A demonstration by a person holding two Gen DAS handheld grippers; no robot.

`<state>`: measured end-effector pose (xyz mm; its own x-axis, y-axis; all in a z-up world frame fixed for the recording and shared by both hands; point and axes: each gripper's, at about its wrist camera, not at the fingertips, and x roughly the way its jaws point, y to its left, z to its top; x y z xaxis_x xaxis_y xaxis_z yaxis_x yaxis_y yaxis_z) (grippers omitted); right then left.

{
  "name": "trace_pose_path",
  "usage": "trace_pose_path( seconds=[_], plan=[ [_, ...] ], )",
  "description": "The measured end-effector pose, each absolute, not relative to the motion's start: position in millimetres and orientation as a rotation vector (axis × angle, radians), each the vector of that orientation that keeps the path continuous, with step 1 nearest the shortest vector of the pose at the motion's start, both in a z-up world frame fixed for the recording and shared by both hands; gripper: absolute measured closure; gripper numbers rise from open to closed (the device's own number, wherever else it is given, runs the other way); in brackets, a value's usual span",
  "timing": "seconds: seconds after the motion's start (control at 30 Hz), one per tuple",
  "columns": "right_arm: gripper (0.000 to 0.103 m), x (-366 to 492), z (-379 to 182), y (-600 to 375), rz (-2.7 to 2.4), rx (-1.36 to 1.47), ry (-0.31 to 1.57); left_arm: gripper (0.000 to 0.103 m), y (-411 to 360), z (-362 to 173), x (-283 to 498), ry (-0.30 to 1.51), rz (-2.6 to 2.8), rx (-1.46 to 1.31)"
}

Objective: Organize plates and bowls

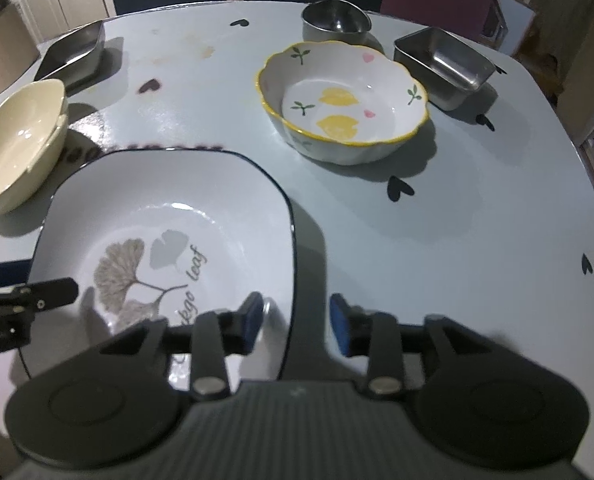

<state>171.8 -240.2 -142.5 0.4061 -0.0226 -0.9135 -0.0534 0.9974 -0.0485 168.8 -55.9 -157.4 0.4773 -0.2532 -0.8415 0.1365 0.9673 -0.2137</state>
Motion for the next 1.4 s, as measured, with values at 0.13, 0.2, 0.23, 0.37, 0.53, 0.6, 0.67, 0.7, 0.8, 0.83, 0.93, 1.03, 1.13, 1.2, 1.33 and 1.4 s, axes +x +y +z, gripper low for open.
trace_pose_path(
  seconds=[0.13,0.2,0.23,0.37,0.53,0.6,0.67,0.7,0.8,0.83,0.93,1.03,1.13,1.2,1.33,1.4],
  plan=[
    [0.022,164.3,-130.8,-238.0,0.018,-0.070,1.113,0.014,-51.2,-147.1,166.2,1.033,-0.228,-0.169],
    [0.012,159.8,-123.7,-234.6,0.022,-0.090,1.089,0.005,-49.4,-138.5,163.8,1.014,-0.239,-0.181],
    [0.006,157.2,-119.7,-232.8,0.026,-0.093,1.080,0.004,-49.2,-133.3,162.0,1.000,-0.247,-0.180],
    [0.000,148.2,-100.8,-229.7,0.034,-0.067,1.015,0.000,-46.3,-110.3,154.5,0.940,-0.249,-0.159],
    [0.000,139.4,-72.1,-234.0,0.022,0.003,0.905,0.000,-31.1,-76.0,149.7,0.884,-0.230,-0.149],
    [0.000,138.0,-62.9,-235.4,0.023,0.037,0.863,0.000,-22.3,-59.5,148.4,0.848,-0.215,-0.138],
    [0.000,137.0,-55.4,-234.6,0.027,0.075,0.829,0.000,-13.4,-44.3,151.0,0.823,-0.205,-0.124],
    [0.000,137.1,-51.2,-233.9,0.034,0.094,0.811,0.000,-8.5,-36.2,152.4,0.810,-0.201,-0.116],
    [0.000,139.9,-43.5,-230.2,0.055,0.134,0.767,0.000,8.5,-14.8,155.6,0.768,-0.178,-0.097],
    [0.000,141.1,-41.0,-227.4,0.066,0.146,0.752,0.000,14.0,-9.6,156.9,0.755,-0.168,-0.093],
    [0.000,145.3,-35.7,-219.1,0.099,0.188,0.711,0.000,33.1,3.0,163.0,0.724,-0.141,-0.092],
    [0.000,151.6,-33.9,-209.4,0.127,0.227,0.684,0.000,52.2,6.8,171.8,0.714,-0.130,-0.080],
    [0.000,163.2,-35.8,-197.2,0.143,0.244,0.661,0.000,68.1,2.0,182.7,0.707,-0.102,-0.064],
    [0.000,171.7,-38.3,-188.9,0.151,0.247,0.660,0.000,78.0,-5.1,190.9,0.710,-0.076,-0.050],
    [0.000,189.1,-45.5,-169.8,0.176,0.235,0.638,0.000,100.5,-23.1,208.1,0.750,-0.046,-0.042],
    [0.000,198.6,-49.6,-161.9,0.201,0.232,0.658,0.000,111.1,-30.7,215.0,0.759,-0.035,-0.053]
  ],
)
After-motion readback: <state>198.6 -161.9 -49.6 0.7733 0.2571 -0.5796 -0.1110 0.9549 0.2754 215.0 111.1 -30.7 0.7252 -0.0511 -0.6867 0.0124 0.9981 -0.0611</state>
